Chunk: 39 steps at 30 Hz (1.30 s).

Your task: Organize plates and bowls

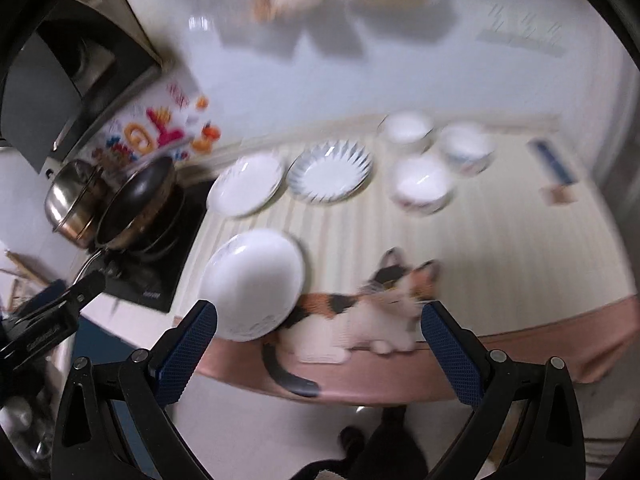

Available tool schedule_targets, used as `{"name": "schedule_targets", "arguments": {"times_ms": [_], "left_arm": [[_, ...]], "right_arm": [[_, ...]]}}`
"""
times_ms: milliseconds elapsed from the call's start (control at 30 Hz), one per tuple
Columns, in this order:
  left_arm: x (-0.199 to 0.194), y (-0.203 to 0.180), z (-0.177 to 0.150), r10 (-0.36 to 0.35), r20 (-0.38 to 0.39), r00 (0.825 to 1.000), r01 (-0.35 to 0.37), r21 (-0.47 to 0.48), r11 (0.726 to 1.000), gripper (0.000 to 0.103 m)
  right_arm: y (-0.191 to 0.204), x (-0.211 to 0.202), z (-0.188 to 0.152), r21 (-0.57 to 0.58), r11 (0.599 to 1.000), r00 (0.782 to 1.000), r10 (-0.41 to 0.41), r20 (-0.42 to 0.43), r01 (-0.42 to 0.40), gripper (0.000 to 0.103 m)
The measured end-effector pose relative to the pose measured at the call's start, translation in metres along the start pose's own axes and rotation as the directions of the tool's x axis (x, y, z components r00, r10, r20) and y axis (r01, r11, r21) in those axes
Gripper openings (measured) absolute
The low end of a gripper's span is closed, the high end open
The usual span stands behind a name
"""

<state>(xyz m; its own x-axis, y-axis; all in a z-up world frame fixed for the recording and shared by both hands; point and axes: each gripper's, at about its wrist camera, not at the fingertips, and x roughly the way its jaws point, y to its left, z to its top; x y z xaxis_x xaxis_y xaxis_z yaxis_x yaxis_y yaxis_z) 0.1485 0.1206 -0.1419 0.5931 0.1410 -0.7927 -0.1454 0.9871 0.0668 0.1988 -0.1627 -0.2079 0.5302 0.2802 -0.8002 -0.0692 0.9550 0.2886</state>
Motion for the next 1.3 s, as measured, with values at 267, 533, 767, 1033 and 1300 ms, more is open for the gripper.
{"name": "schedule_targets", "arguments": {"times_ms": [267, 533, 767, 1033, 1300], "left_arm": [[0.149, 0.013, -0.005, -0.014, -0.276, 0.961, -0.002, -0.059, 0.998, 0.093], [0.238, 0.017, -0.02, -0.102, -0.432, 0.896, 0.048, -0.135, 0.99, 0.057], [0.252, 0.02, -0.024, -0.147, -0.421, 0.895, 0.079, -0.174, 0.982, 0.042], [0.245, 0.01, -0.024, -0.164, -0.403, 0.9, 0.097, -0.182, 0.979, 0.041], [0.225, -0.035, -0.013, -0.203, -0.382, 0.902, 0.168, -0.125, 0.978, 0.041]], "right_arm": [[-0.01, 0.177, 0.021, 0.0, 0.989, 0.955, 0.144, -0.261, -0.149, 0.089], [-0.006, 0.3, 0.032, 0.081, 0.961, 0.867, 0.273, -0.416, -0.264, 0.043], [0.01, 0.328, 0.028, 0.071, 0.951, 0.841, 0.301, -0.449, -0.302, 0.023], [-0.003, 0.315, 0.026, 0.041, 0.957, 0.85, 0.275, -0.45, -0.288, 0.023], [-0.046, 0.28, 0.033, 0.08, 0.964, 0.866, 0.264, -0.425, -0.254, 0.023]]}}
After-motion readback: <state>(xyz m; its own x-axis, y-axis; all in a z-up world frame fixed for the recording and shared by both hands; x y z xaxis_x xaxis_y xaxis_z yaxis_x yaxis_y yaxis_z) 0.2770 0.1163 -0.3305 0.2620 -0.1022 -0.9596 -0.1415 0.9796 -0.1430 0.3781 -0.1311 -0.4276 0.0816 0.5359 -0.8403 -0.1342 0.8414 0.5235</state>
